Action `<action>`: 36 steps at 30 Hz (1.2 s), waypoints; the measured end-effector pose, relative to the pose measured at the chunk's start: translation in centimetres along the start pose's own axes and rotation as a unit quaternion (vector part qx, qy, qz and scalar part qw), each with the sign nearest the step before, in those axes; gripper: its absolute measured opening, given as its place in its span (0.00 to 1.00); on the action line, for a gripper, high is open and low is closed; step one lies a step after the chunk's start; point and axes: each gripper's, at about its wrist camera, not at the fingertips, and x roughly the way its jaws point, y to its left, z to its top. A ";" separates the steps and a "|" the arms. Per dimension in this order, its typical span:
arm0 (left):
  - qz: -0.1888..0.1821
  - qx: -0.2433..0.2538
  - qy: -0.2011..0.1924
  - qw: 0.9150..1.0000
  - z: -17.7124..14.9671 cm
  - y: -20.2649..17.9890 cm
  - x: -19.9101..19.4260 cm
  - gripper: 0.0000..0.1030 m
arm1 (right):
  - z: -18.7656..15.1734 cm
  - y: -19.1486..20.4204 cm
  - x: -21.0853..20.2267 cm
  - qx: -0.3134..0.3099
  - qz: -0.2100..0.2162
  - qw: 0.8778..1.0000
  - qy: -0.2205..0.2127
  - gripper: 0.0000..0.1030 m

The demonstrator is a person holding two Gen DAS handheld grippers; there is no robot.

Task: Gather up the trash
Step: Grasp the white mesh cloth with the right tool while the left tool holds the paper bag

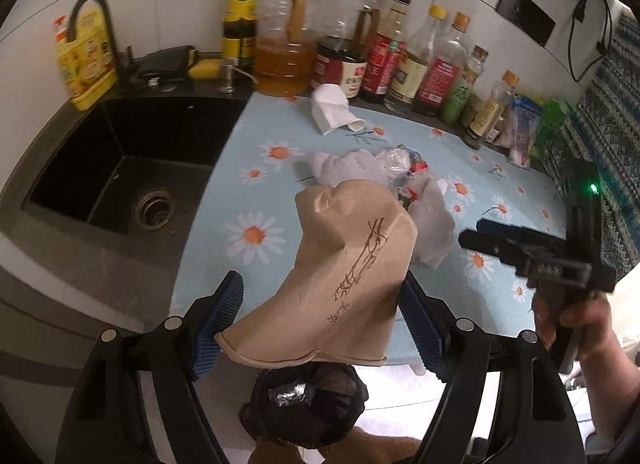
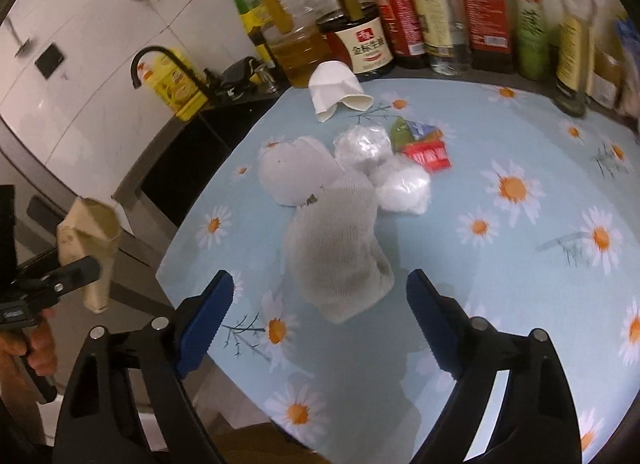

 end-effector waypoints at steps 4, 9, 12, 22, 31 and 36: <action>0.008 -0.027 -0.004 1.000 -1.2 1.1 -0.6 0.74 | 0.7 -0.4 1.7 0.004 0.002 1.000 0.016 0.82; 0.010 -0.060 -0.005 0.998 -2.6 2.5 -1.2 0.74 | 1.4 -0.4 3.8 -0.012 -0.015 0.999 0.042 0.67; 0.012 -0.073 -0.003 0.997 -3.2 3.2 -1.2 0.74 | 1.5 -0.2 4.8 -0.020 -0.032 0.997 0.061 0.50; -0.022 -0.056 0.000 0.998 -3.7 4.7 -0.9 0.74 | 0.9 2.0 3.0 -0.033 -0.068 0.997 0.032 0.32; -0.062 -0.015 -0.008 0.998 -2.8 5.9 -1.1 0.74 | 0.2 5.3 -0.7 -0.013 -0.096 0.995 -0.006 0.32; -0.087 0.014 -0.007 0.996 -2.6 6.6 -0.9 0.74 | -1.0 8.0 -2.7 -0.003 -0.105 0.994 -0.027 0.32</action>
